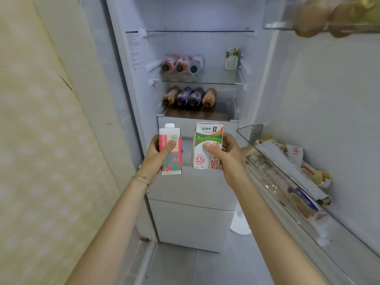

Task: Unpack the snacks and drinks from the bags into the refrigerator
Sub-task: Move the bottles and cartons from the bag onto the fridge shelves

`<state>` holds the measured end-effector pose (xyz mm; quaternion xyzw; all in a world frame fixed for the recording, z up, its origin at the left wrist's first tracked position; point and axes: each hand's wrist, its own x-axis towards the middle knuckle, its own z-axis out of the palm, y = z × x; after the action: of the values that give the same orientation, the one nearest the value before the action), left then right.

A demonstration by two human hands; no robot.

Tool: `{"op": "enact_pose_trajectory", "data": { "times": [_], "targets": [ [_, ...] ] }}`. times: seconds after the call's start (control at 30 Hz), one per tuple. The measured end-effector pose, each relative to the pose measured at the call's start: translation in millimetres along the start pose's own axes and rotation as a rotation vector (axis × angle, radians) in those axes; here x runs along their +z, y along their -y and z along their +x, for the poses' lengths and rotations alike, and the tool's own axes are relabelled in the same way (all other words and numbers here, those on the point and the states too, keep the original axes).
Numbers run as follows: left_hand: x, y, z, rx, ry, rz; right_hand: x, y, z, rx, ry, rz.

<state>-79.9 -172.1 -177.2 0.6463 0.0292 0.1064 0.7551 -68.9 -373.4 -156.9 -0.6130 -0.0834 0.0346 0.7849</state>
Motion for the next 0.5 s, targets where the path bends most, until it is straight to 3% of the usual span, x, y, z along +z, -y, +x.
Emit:
{"op": "enact_pose_trajectory", "data": {
  "times": [0.27,0.5],
  "targets": [
    [-6.5,-23.0,86.4,0.136,-0.076,0.017,50.8,10.1,94.4,-0.113,-0.033,0.036],
    [-9.8,-45.5,184.5,0.23,-0.002,-0.022,68.9,17.0,187.5,-0.199,-0.136,0.072]
  ]
}}
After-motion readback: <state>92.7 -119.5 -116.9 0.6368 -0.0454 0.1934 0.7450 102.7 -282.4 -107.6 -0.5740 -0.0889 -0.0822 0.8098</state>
